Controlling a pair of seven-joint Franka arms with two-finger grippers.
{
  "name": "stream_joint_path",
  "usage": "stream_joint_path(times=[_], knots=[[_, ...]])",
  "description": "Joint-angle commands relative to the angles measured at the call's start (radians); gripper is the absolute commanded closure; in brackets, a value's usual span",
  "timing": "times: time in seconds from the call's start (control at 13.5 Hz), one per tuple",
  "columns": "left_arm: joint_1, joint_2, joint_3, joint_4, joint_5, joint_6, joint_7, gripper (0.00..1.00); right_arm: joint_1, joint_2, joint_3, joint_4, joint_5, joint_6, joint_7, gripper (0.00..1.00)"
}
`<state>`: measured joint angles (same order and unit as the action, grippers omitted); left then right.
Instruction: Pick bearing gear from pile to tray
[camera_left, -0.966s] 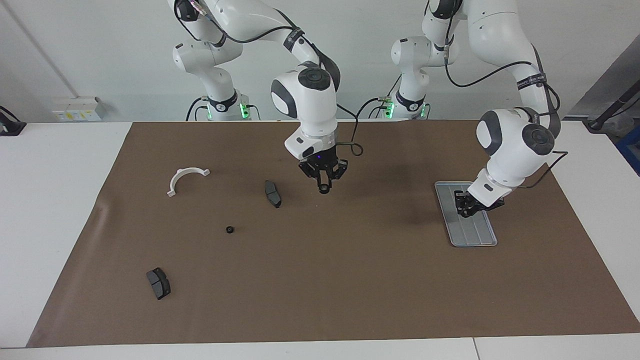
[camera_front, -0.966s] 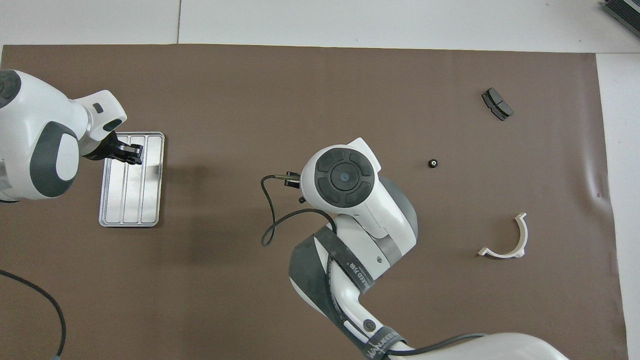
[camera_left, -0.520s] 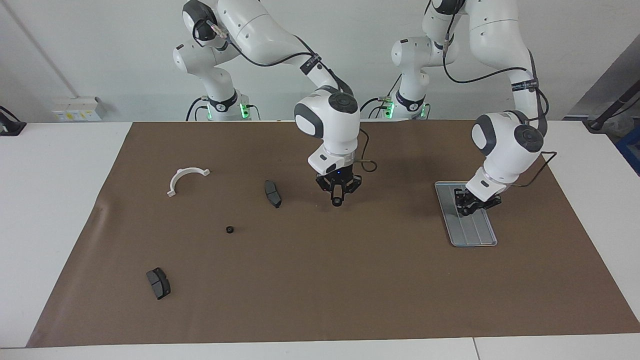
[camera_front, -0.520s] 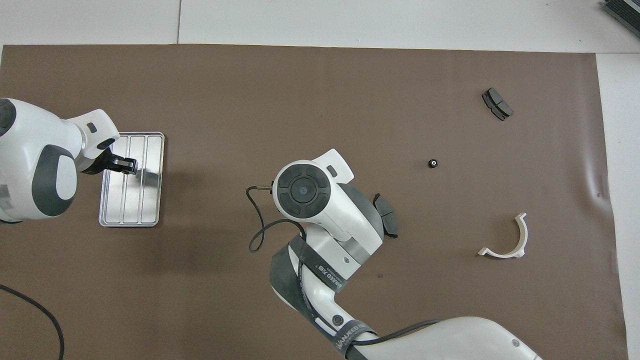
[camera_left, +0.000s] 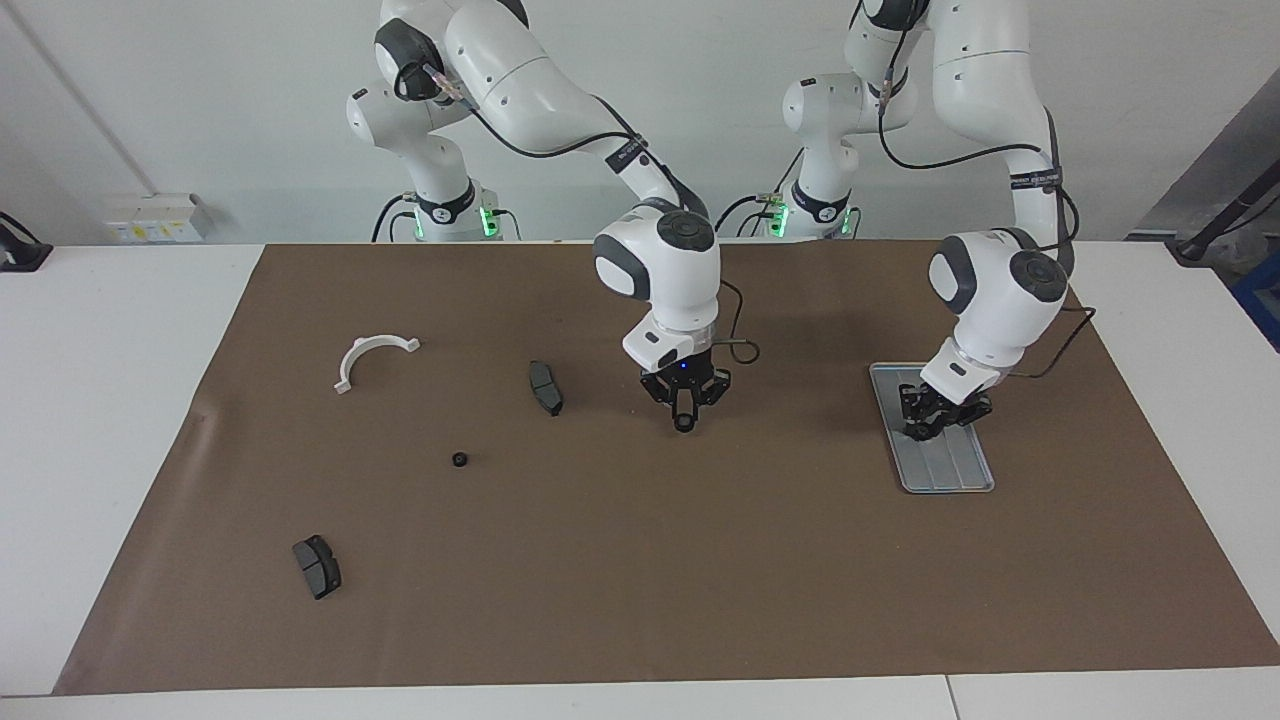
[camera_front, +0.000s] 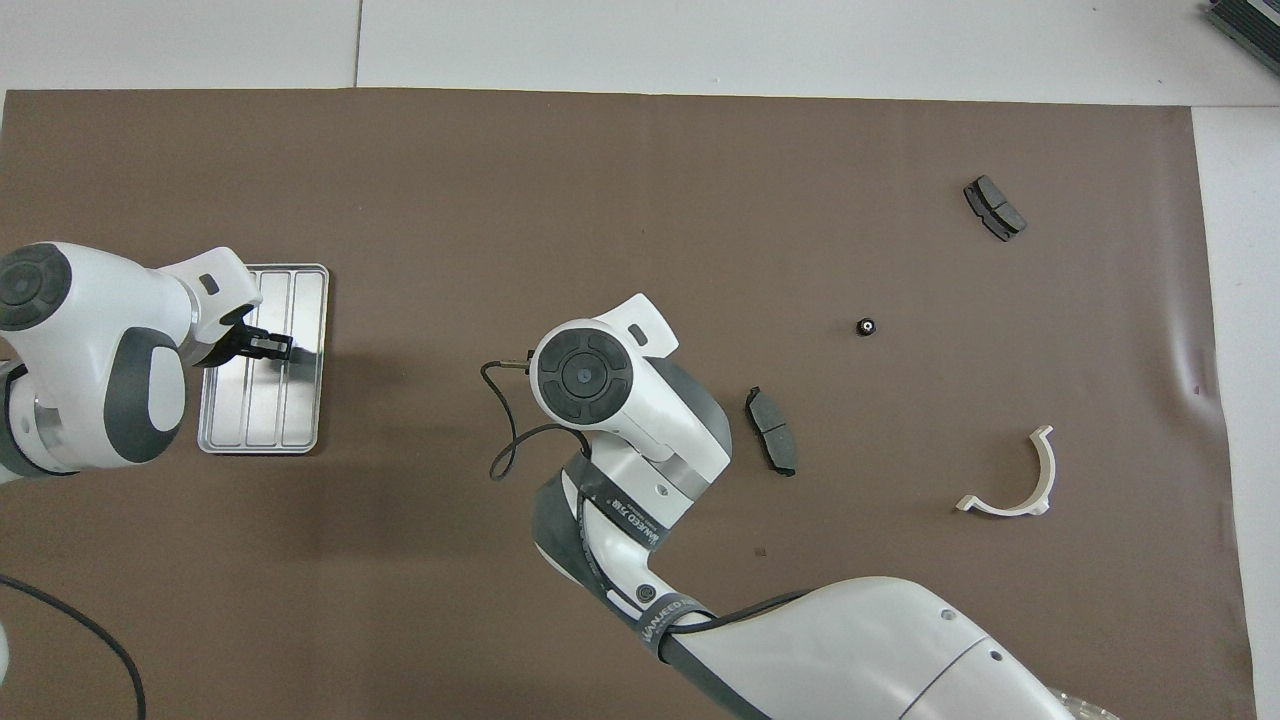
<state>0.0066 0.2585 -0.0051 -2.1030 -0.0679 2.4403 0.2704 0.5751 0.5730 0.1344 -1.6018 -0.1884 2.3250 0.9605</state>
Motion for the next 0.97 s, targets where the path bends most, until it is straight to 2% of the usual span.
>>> stream_joint_path(times=[0.0,0.15,0.22,0.3,0.37,0.52,0.59,0.82,0.89], knots=[[-0.007,0.002,0.004,-0.011,-0.026,0.040,0.009,0.89,-0.004,0.015,0.004,-0.003,-0.031,0.017,0.017,0.65],[-0.008,0.004,0.004,-0.006,-0.026,0.040,0.009,0.78,-0.001,0.013,0.004,-0.012,-0.031,0.016,0.018,0.57],[-0.013,0.004,0.004,-0.005,-0.026,0.039,0.010,0.69,-0.003,0.013,0.004,-0.012,-0.031,0.014,0.018,0.41],[-0.017,0.004,0.004,0.000,-0.026,0.036,0.012,0.57,-0.003,0.011,0.004,-0.010,-0.031,0.011,0.018,0.17],[-0.019,0.005,0.004,0.015,-0.024,0.025,0.015,0.46,0.000,0.005,0.004,-0.001,-0.031,-0.007,0.020,0.00],[-0.025,0.011,0.004,0.029,-0.024,0.022,0.015,0.33,-0.021,-0.027,-0.002,-0.004,-0.031,-0.030,0.012,0.00],[-0.031,0.018,0.004,0.053,-0.024,0.002,0.015,0.32,-0.044,-0.059,-0.002,-0.009,-0.033,-0.056,0.003,0.00],[-0.066,0.053,0.004,0.240,-0.024,-0.228,-0.008,0.32,-0.167,-0.163,0.002,-0.026,-0.025,-0.159,-0.122,0.00],[-0.088,0.057,0.004,0.271,-0.024,-0.265,-0.064,0.32,-0.207,-0.182,0.002,-0.032,-0.017,-0.189,-0.200,0.00]])
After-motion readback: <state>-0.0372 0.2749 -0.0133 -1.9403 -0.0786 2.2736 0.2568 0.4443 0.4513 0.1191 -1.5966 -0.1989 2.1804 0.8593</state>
